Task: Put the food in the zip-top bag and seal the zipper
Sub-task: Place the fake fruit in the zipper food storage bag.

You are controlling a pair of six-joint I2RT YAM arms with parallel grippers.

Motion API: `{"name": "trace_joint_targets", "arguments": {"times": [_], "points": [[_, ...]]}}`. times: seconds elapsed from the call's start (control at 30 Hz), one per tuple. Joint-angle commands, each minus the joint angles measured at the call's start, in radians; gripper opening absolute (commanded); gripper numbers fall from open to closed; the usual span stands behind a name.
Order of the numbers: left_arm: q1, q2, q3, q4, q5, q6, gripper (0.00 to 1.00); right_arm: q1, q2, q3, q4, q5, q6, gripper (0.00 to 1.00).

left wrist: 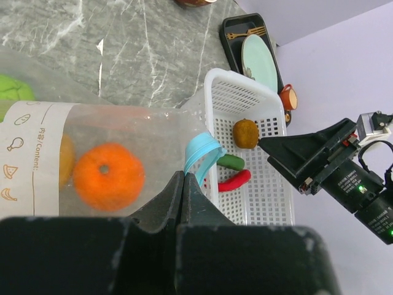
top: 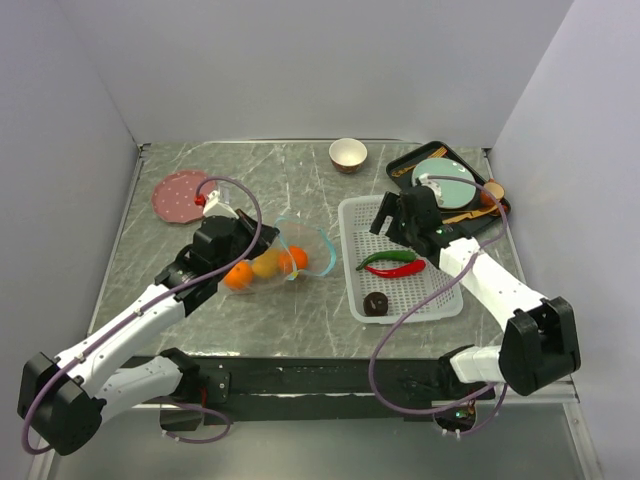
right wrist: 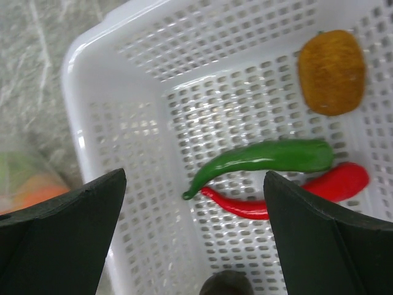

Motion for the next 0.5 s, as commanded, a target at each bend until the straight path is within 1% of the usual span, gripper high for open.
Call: {"name": "trace_joint_targets", "arguments": {"times": [0.0,0.13,0.17,0.23,0.33,0.47], "points": [[0.004,0.01,0.018,0.008,-0.021,0.025,0.01,-0.037,0.023,0.022,-0.039,0.077,-0.009,1.0],[0.004,0.018,0.023,0.009,-0.019,0.025,0.01,-0.057,0.052,0.038,-0.057,0.075,0.008,1.0],[0.006,0.02,0.024,0.011,-0.019,0.026,0.01,-0.068,0.049,0.027,-0.056,0.048,0.049,1.0],[0.004,0.024,0.026,0.011,-0.019,0.028,0.01,-0.08,0.029,0.0,-0.019,0.016,0.066,1.0],[0.004,0.032,0.032,0.002,-0.021,0.032,0.01,-0.091,0.037,-0.016,-0.048,0.101,0.097,1.0],[0.004,0.029,0.037,-0.004,-0.031,0.035,0.01,-0.106,0.078,0.025,-0.1,0.121,0.072,1.0]]}}
